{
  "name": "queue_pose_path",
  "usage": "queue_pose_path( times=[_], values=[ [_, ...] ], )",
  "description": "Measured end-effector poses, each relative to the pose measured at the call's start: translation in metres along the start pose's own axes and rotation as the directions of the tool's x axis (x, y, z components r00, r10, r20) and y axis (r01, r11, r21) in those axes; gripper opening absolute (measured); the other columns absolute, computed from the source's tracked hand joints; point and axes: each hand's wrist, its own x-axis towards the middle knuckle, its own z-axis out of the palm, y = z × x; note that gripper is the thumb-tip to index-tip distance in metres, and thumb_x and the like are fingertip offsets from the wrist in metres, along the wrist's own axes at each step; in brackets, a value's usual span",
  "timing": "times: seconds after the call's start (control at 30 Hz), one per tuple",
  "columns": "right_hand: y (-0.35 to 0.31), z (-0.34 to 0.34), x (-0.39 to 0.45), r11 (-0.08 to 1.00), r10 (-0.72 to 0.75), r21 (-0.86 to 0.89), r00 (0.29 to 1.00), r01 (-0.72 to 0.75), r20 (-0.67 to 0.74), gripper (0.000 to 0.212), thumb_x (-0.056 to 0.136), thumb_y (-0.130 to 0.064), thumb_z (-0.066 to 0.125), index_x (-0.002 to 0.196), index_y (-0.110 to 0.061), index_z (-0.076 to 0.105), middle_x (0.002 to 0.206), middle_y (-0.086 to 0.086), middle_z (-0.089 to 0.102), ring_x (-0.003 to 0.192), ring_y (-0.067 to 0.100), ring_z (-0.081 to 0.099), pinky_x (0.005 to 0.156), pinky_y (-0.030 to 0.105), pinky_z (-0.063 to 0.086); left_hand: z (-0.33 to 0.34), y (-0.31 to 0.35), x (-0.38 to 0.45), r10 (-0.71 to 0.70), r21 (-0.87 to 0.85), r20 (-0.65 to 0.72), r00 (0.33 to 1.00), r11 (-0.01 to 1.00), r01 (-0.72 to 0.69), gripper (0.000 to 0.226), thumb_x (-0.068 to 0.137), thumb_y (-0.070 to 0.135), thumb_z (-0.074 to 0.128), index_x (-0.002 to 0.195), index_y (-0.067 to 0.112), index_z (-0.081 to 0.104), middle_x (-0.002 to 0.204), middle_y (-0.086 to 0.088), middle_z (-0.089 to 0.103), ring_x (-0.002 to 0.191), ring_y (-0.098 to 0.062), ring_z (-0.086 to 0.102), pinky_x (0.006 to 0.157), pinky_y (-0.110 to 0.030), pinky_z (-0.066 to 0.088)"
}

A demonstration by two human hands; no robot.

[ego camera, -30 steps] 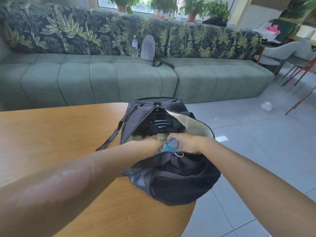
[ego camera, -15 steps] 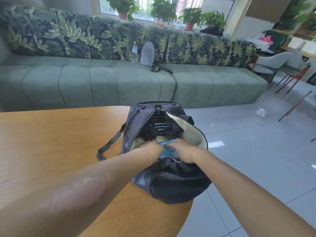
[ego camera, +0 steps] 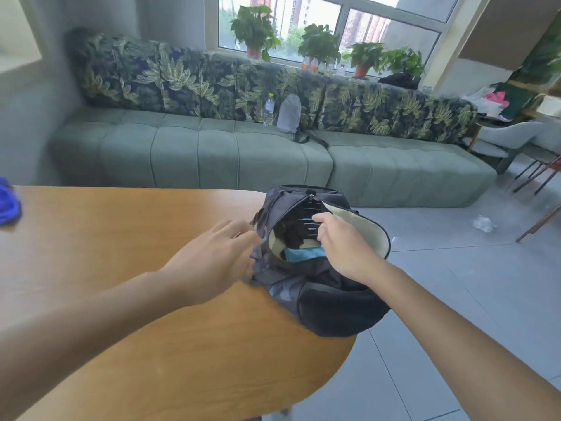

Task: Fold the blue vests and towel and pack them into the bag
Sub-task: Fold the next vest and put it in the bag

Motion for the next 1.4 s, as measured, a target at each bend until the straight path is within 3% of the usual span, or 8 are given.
queue_pose_path(
  times=[0.1,0.23,0.4,0.77,0.9,1.03,1.27,1.4],
  values=[
    [-0.047,0.004,-0.024,0.995,-0.101,0.0,0.994,0.102,-0.03,0.041,0.108,-0.014,0.032,0.147,-0.013,0.045,0.138,0.007,0.054,0.122,0.02,0.051,0.101,0.026,0.036,-0.01,-0.03,-0.064,-0.125,0.035,-0.019,0.992,0.991,0.126,0.031,0.101,0.039,0.057,0.13,0.027,0.057,0.137,0.011,0.047,0.125,-0.015,0.046,0.097,-0.033,0.049],
    [-0.109,0.031,-0.036,0.974,-0.228,0.008,0.974,0.228,-0.008,0.04,0.107,-0.011,0.032,0.144,-0.012,0.048,0.141,0.005,0.053,0.123,0.015,0.05,0.092,0.014,0.029,-0.024,-0.074,-0.145,-0.292,0.074,-0.033,0.956,0.953,0.294,0.031,0.098,0.042,0.06,0.126,0.029,0.06,0.131,0.01,0.051,0.124,-0.015,0.048,0.096,-0.035,0.051],
    [-0.181,0.085,-0.035,0.944,-0.329,0.02,0.939,0.329,0.103,0.039,0.107,-0.015,0.031,0.141,-0.018,0.051,0.14,0.003,0.055,0.129,0.018,0.05,0.106,0.031,0.039,-0.047,-0.127,-0.235,-0.452,0.069,-0.098,0.887,0.886,0.459,0.028,0.09,0.033,0.075,0.115,0.026,0.065,0.118,0.006,0.056,0.109,-0.023,0.059,0.091,-0.044,0.054],
    [-0.344,0.228,-0.032,0.906,-0.424,0.171,0.836,0.389,0.349,0.038,0.104,-0.009,0.033,0.122,-0.019,0.064,0.094,-0.016,0.052,0.099,0.011,0.054,0.074,0.007,0.035,-0.115,-0.239,-0.416,-0.766,0.297,-0.146,0.627,0.57,0.766,0.037,0.093,0.033,0.07,0.126,0.016,0.063,0.131,-0.007,0.057,0.122,-0.034,0.05,0.099,-0.047,0.048],
    [-0.385,0.264,-0.029,0.922,-0.387,0.183,0.796,0.342,0.465,0.038,0.102,-0.015,0.031,0.122,-0.023,0.062,0.085,-0.006,0.058,0.099,0.023,0.065,0.078,0.027,0.047,-0.131,-0.27,-0.449,-0.801,0.343,-0.324,0.503,0.396,0.851,0.055,0.085,0.021,0.079,0.133,0.006,0.058,0.133,-0.019,0.053,0.122,-0.045,0.046,0.096,-0.06,0.047],
    [-0.411,0.287,-0.026,0.928,-0.373,0.198,0.776,0.315,0.509,0.039,0.103,-0.016,0.03,0.129,-0.019,0.058,0.097,-0.005,0.051,0.112,0.023,0.061,0.078,0.029,0.042,-0.149,-0.293,-0.458,-0.864,0.259,-0.395,0.311,0.22,0.941,0.059,0.09,0.028,0.075,0.135,0.0,0.048,0.123,-0.026,0.053,0.109,-0.049,0.05,0.087,-0.057,0.046],
    [-0.432,0.293,-0.022,0.932,-0.363,0.18,0.788,0.316,0.498,0.04,0.102,-0.017,0.03,0.129,-0.02,0.06,0.129,0.003,0.06,0.115,0.022,0.06,0.095,0.033,0.047,-0.169,-0.317,-0.465,-0.946,0.005,-0.293,0.138,0.143,0.99,0.029,0.102,0.031,0.06,0.097,0.003,0.05,0.101,-0.024,0.056,0.093,-0.042,0.051,0.078,-0.047,0.041],
    [-0.432,0.292,-0.021,0.93,-0.368,0.189,0.794,0.316,0.484,0.04,0.102,-0.019,0.03,0.127,-0.022,0.06,0.129,0.003,0.059,0.113,0.021,0.06,0.095,0.036,0.048,-0.192,-0.318,-0.457,-0.972,-0.265,-0.236,0.007,0.071,0.962,0.028,0.102,0.026,0.059,0.096,-0.001,0.066,0.097,-0.02,0.068,0.086,-0.033,0.052,0.075,-0.038,0.041]
  ],
)
